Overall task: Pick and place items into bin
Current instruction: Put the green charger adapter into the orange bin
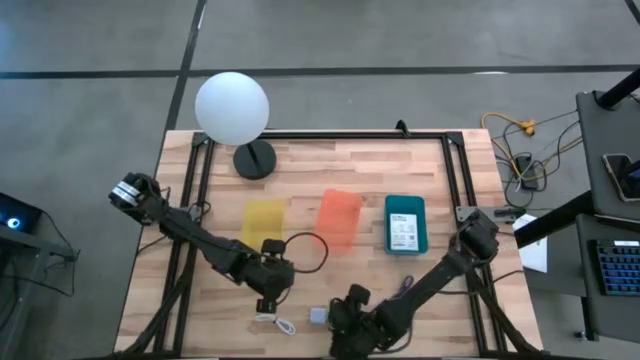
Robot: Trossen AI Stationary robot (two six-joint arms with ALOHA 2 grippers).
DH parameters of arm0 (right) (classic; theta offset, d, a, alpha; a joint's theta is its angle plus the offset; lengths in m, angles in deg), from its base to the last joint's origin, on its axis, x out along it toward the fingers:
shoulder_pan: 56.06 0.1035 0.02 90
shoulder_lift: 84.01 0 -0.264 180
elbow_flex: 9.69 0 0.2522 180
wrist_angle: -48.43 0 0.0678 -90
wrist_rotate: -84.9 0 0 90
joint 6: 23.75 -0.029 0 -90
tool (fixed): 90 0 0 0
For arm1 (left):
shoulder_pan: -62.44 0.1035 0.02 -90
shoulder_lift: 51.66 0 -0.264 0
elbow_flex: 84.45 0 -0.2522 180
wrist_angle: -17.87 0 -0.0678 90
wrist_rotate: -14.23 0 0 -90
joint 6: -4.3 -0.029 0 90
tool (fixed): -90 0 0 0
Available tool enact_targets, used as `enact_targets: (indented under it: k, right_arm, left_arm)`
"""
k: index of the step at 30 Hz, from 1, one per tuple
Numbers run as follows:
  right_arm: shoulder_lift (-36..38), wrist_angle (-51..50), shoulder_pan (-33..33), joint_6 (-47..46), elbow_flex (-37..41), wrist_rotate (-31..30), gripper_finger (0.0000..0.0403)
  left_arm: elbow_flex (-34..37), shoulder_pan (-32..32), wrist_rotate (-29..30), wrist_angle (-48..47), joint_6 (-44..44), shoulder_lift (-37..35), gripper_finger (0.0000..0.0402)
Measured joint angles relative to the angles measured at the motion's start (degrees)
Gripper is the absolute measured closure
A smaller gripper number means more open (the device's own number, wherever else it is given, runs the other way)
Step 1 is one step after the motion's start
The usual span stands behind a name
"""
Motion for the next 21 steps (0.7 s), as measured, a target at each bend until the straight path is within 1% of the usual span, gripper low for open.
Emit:
enact_targets:
  k: [3,5,9,12,17,21]
  right_arm:
    - [-1.7,0.0,-1.1,-0.9,-0.7,0.9,0.0129]
    - [-1.9,0.0,-1.5,-0.4,-1.0,1.8,0.0113]
    - [-1.9,-0.2,-1.8,1.8,-0.8,2.9,0.0096]
    - [-1.9,0.2,-1.7,3.6,-0.5,5.3,0.0095]
    - [-3.5,1.1,-1.9,4.4,0.4,5.9,0.0102]
    - [-4.7,1.2,-2.2,4.1,0.4,7.9,0.0114]
  left_arm:
    - [2.0,-0.5,-0.1,1.4,0.0,-1.5,0.0268]
    - [3.0,-0.4,-0.1,4.5,0.0,-2.3,0.0267]
    - [3.8,-0.4,-0.1,7.4,-0.1,-3.1,0.0267]
    - [3.7,-0.4,-0.1,8.1,-0.7,-3.4,0.0267]
    - [3.7,-0.4,-0.1,8.1,-3.2,-3.4,0.0267]
    - [3.7,-0.3,-0.1,8.6,-4.8,-3.4,0.0267]
